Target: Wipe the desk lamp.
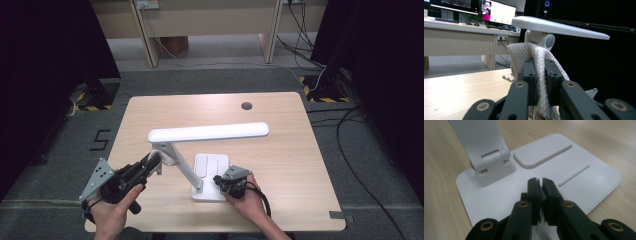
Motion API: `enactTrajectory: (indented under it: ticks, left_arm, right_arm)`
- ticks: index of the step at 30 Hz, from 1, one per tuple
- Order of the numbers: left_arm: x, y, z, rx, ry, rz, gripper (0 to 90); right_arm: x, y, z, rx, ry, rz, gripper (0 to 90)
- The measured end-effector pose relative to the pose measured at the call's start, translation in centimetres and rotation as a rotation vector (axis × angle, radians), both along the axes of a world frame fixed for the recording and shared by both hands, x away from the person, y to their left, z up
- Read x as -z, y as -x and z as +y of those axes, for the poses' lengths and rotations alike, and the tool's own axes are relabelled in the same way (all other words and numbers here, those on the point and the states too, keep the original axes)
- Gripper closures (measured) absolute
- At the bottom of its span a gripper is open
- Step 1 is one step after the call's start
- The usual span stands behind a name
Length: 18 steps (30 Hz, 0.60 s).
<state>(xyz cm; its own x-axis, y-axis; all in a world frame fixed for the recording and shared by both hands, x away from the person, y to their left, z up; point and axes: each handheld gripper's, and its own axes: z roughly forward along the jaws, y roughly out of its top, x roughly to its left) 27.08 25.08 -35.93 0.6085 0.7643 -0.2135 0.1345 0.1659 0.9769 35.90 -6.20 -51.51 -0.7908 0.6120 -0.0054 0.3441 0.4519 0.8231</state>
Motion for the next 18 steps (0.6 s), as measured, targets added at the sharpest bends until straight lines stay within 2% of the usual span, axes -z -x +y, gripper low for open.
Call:
enactTrajectory:
  ticks: [18]
  left_arm:
    - [0.53, -0.33, -0.49, 0.004, -0.020, 0.012, 81.3]
  right_arm:
    - [0.00, -0.03, -0.02, -0.003, 0.001, 0.000, 85.3]
